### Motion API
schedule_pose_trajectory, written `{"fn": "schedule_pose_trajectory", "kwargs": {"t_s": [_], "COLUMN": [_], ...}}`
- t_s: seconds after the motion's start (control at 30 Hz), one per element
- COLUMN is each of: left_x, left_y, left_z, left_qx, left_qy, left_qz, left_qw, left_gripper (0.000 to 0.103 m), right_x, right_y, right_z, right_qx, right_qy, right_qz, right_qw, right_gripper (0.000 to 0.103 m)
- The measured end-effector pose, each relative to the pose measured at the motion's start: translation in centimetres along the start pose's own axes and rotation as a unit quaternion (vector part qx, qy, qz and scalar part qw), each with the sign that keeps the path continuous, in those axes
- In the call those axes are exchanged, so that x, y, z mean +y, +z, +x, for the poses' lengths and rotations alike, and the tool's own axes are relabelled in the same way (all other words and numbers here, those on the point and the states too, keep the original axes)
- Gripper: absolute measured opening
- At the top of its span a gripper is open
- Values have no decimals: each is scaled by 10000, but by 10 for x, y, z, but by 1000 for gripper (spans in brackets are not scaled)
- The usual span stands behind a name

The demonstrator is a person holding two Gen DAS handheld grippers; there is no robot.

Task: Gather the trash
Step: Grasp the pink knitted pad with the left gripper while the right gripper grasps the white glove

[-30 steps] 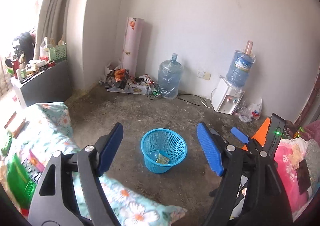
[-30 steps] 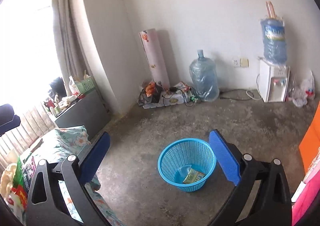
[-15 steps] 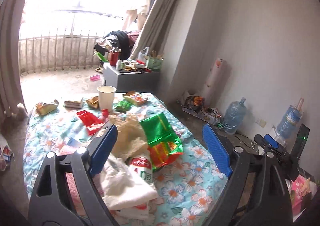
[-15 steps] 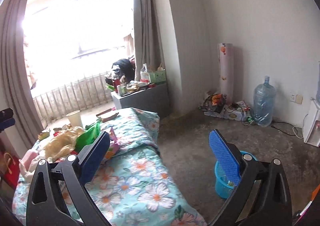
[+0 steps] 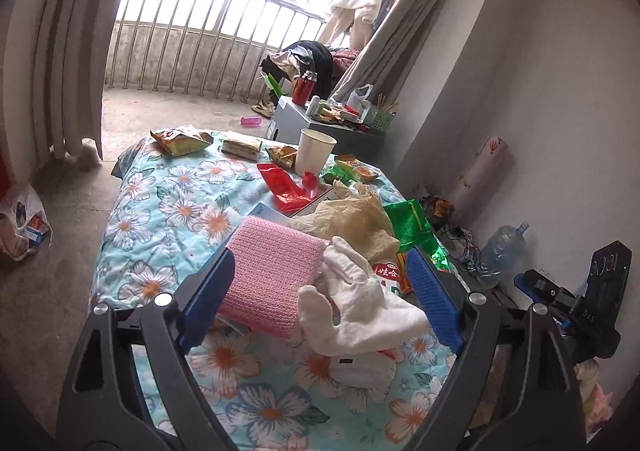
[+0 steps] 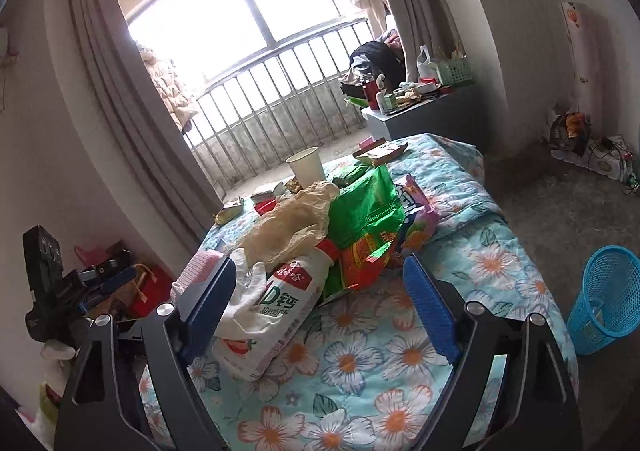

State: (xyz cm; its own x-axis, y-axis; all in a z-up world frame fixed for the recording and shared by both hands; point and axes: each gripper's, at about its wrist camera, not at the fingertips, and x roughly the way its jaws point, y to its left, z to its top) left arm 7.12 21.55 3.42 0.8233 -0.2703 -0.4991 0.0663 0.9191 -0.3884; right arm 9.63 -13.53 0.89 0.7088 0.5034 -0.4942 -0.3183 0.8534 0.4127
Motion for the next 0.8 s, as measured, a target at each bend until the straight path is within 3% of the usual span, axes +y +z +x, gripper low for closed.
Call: {"fn": "schedule_pose_trajectory", "kwargs": {"t_s": [0.23, 0.37, 0.53, 0.8], "left_x": [14, 17, 16, 25], "left_y": [2, 1, 4, 8], "left_z": [56, 80, 92, 102], "left_qx": [871, 1235, 1402, 1553], "left_qy": [390, 416, 538, 625], "left_qz": [243, 470, 808, 672], "left_qw": [9951, 9904, 9854, 9836], "left_gripper": [83, 83, 83, 83], "right_x": [37, 55, 69, 81], "right_y": [-18, -24, -29, -35], "right_z": [52, 72, 86, 99], "right_qx": [929, 1247, 1419, 1607], "right_qy": [407, 479, 453, 402], "right_qz": [-460, -774, -1067, -1360], "right_qw": [9938, 9880, 9831, 9768], "right_gripper": [83, 82, 80, 73]}}
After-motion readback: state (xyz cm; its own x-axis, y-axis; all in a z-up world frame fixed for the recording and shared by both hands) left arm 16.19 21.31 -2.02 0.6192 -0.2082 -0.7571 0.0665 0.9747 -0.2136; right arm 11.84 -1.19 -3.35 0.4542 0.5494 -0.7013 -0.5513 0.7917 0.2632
